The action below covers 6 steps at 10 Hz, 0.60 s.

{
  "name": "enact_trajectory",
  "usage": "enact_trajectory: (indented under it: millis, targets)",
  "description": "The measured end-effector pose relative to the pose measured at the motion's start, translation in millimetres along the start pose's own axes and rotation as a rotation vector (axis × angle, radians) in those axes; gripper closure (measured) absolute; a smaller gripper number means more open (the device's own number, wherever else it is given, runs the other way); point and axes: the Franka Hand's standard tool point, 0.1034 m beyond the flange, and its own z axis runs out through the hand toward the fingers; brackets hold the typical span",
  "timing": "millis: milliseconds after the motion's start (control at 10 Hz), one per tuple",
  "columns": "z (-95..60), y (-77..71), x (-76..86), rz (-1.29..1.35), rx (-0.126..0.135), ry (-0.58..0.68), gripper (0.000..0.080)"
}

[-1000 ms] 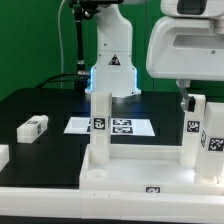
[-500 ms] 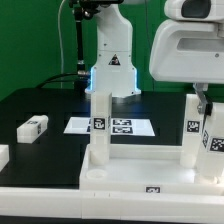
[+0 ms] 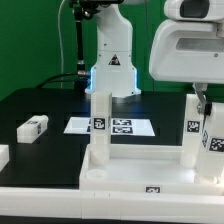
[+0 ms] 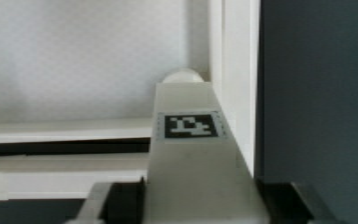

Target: Assemble desk

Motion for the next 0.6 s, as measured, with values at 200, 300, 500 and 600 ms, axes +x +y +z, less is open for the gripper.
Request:
enact_trajectory:
  millis: [200, 300, 500, 600]
  targets:
    - [0.6, 3.7, -1.2, 0.198, 0.016, 0.032, 0.0509]
    - [0.7, 4.3, -2.0, 0.270, 0.022, 0.045, 0.0509]
    - [0.9, 5.4, -1.3, 0.450, 0.036, 0.067, 0.0509]
    - [1.2, 5.6, -1.1, 0.574, 0.053, 0.081, 0.0509]
